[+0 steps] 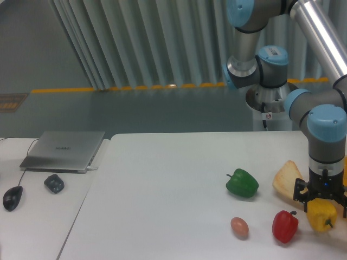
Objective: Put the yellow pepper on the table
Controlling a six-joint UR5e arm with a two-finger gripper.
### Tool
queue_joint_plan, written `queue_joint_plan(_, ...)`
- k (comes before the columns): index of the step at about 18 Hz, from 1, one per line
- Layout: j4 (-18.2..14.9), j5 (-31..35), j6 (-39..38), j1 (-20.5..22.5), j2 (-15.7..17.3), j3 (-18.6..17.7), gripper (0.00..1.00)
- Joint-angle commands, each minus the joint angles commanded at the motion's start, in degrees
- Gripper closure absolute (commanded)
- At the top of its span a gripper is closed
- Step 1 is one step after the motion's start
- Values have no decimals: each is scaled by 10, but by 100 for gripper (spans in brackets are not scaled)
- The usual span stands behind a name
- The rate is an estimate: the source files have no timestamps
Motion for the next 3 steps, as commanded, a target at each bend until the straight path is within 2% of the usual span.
queue_joint_plan(3, 0, 0, 2, 0, 3, -1, 0)
